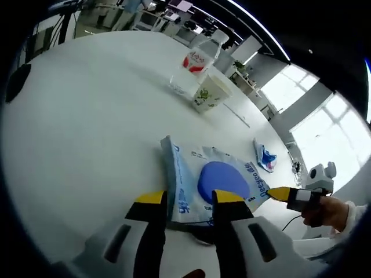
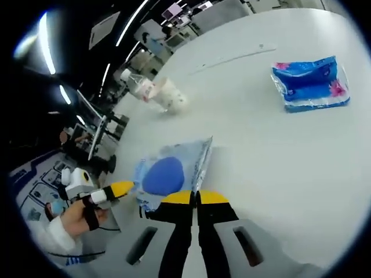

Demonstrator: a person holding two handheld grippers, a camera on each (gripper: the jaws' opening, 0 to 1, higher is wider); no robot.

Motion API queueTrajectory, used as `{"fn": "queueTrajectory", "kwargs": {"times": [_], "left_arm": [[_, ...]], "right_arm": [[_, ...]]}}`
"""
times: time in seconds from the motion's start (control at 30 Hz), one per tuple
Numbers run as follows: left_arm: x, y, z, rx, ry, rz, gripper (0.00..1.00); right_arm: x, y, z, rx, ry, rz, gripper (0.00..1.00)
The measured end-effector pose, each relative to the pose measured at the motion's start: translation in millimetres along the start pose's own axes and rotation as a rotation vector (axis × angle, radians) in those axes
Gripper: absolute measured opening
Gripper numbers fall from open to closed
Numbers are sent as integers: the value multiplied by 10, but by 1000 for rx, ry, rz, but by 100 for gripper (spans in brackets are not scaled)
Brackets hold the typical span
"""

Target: Arrange the tabletop items into an orderly group along one side of the table until the central work area is clear of visible clutter.

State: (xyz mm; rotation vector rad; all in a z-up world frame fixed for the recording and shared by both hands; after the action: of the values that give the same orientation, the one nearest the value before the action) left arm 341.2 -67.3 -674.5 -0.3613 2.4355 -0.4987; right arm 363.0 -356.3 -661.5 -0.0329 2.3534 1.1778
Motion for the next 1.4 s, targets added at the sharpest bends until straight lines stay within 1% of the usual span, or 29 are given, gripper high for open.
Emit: {"fn": "queueTrajectory", "kwargs": {"times": [0.07,0.1,0.13,0.17,0.2,0.23,0.27,0.3,0.4,0.47,0.53,0.6,0.73,0.83,0.9,0.93,0.97,1.0,1.07,1.2,1.3,1.33,1.4], "left_arm": [[5,0,7,-1,8,21,22],[1,5,8,-8,6,37,19],[-10,14,8,-17,0,52,14],[-23,34,3,-43,-8,69,6],[-32,62,0,-82,-15,79,1],[-29,38,4,-70,-10,65,1],[-34,32,4,-50,-11,74,0],[-45,18,1,-42,-21,83,0],[-90,-51,-22,-20,-48,163,0],[-124,-91,-23,-10,-62,186,0],[-187,-141,-27,6,-96,208,0],[-243,-185,-15,12,-105,216,0],[-360,-308,31,33,-130,243,0],[-437,-437,80,46,-141,299,0],[-470,-493,99,51,-145,321,0],[-504,-544,127,55,-147,351,0],[-514,-558,136,55,-148,361,0],[-560,-626,174,59,-152,412,0],[-609,-724,220,68,-153,449,0],[-704,-871,322,83,-155,487,0],[-750,-930,380,82,-157,538,0],[-787,-984,417,85,-164,569,0],[-832,-1040,467,92,-167,586,0]], "right_arm": [[36,-16,10,3,10,3,0],[48,-18,8,1,14,1,0],[63,-16,-9,-17,20,0,0],[72,2,-24,-51,26,-3,0],[73,-19,-26,-29,14,35,0],[80,4,-23,-67,21,71,0],[72,1,-24,-71,4,89,0],[58,-16,-44,-62,-13,84,0],[24,-8,-70,-64,-27,87,0],[-33,20,-98,-75,-63,70,0],[-89,43,-130,-76,-79,48,0],[-151,70,-163,-82,-95,15,0],[-243,63,-226,-73,-112,-34,0],[-307,40,-278,-58,-128,-63,0],[-345,7,-311,-44,-139,-75,0],[-363,-11,-330,-39,-146,-74,0],[-379,-34,-342,-36,-152,-75,0],[-390,-49,-355,-32,-158,-75,0],[-411,-82,-395,-22,-177,-69,0],[-456,-151,-450,-13,-208,-53,0],[-506,-184,-471,-8,-230,-51,0],[-529,-203,-475,-6,-239,-49,0],[-555,-231,-477,0,-247,-43,0]]}}
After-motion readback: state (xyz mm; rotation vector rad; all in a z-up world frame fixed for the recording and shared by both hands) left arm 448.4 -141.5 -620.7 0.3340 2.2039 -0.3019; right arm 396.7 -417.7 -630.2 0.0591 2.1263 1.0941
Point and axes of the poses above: the point that each gripper's makers call its tool centre point, and the gripper's own axes: z roughly forward along the fingers, y roughly to its left, x roughly out of its underside, the point moved 10 cm from there along -z, roughly backward along the fingers, and after that the axes turned 12 degrees about -x, right-handed, at the moved point
